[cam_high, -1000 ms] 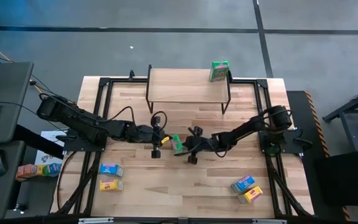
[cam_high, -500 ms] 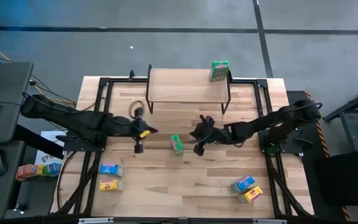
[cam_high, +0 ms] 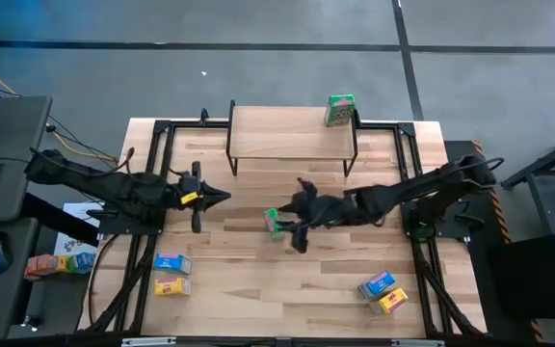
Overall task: Stack cereal on shelf
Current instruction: Put the green cereal box on the shelf
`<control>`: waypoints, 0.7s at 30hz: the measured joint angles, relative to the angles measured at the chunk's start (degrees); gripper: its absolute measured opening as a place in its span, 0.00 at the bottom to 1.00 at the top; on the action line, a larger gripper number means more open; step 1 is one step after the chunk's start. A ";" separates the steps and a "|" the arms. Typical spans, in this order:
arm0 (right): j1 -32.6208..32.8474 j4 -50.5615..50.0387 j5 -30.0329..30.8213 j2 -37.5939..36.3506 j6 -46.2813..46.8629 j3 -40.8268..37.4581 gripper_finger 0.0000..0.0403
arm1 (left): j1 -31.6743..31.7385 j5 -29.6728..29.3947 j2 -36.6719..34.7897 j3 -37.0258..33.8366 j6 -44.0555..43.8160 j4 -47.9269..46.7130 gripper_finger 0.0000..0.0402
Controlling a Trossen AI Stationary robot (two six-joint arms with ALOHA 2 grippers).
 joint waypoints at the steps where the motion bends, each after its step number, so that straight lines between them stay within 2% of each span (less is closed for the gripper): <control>1: 0.20 -5.26 1.05 1.55 0.48 3.85 0.50 | 0.01 -0.01 -0.66 -0.07 0.02 -0.33 0.00; 4: 0.34 -22.18 4.13 6.64 5.77 14.88 0.61 | -0.19 0.05 -1.48 0.07 -0.01 -0.50 0.00; 7: 0.33 -34.35 3.82 11.83 11.90 23.36 0.66 | -0.31 0.28 -1.88 -0.02 0.01 -2.36 0.00; 11: 0.34 -41.23 0.22 16.82 17.13 32.65 0.68 | -0.28 0.28 -2.10 -0.01 0.05 -3.18 0.00; 15: 0.60 -44.57 -0.14 20.72 22.85 38.83 0.68 | -0.28 0.77 -2.12 -0.04 0.05 -3.52 0.00; 18: 0.78 -46.64 1.09 22.16 30.25 40.69 0.68 | -0.28 1.59 -2.11 -0.04 0.02 -4.15 0.00; 21: 0.78 -48.30 1.55 22.94 32.92 40.13 0.68 | -0.28 1.63 -2.12 -0.04 0.00 -4.20 0.00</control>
